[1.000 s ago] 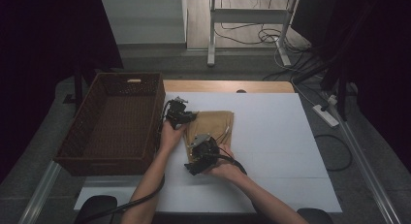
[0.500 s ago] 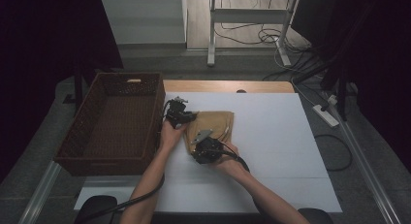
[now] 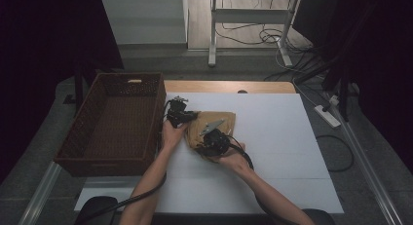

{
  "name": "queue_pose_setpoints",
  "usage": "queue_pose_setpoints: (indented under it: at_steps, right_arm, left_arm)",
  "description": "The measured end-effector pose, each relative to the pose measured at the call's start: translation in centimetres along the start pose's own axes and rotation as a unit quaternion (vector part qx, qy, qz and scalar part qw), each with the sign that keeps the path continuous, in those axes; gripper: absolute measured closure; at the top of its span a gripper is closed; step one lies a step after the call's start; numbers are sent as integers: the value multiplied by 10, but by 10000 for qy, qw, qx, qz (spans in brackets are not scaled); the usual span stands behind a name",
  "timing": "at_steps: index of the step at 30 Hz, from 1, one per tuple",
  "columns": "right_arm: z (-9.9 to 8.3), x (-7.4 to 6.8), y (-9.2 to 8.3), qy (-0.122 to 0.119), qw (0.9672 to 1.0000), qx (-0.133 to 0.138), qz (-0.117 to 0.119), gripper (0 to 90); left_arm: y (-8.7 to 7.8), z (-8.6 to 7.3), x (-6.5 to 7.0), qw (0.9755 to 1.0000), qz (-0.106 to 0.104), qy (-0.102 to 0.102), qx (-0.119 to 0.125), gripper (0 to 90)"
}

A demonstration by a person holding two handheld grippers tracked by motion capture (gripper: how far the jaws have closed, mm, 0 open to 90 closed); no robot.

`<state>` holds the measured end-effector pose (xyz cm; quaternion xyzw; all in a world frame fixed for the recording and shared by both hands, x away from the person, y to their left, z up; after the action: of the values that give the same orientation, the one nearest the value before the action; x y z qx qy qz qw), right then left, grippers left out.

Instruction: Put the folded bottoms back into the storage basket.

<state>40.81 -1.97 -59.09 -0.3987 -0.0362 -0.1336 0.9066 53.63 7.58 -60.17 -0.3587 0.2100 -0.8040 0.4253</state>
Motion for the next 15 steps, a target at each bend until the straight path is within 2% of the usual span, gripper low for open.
queue_pose_setpoints:
  at_steps: [5, 10, 15]
  right_arm:
    - [9, 3, -13, -250, 9995, 187, 61, 725]
    - [19, 8, -32, -154, 9985, 471, 235, 728]
    - [33, 10, -48, -161, 9971, 699, 262, 728]
  left_arm:
    - [-11, 14, 12, 9998, -151, 36, 108, 776]
    - [-25, 30, 29, 9993, -193, 262, 166, 777]
    - [-38, 44, 43, 9987, -144, 463, 175, 778]
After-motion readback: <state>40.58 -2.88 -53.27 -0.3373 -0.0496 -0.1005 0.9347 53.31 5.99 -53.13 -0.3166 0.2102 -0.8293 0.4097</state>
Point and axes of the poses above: each handheld gripper's, and its own axes: y roughly forward along the jaws, z roughly out of its top, x roughly to its right, the point moved 8 cm from there along y, roughly forward along the jaws, and after that the axes turned 15 degrees about -y, right-handed, at the moved point
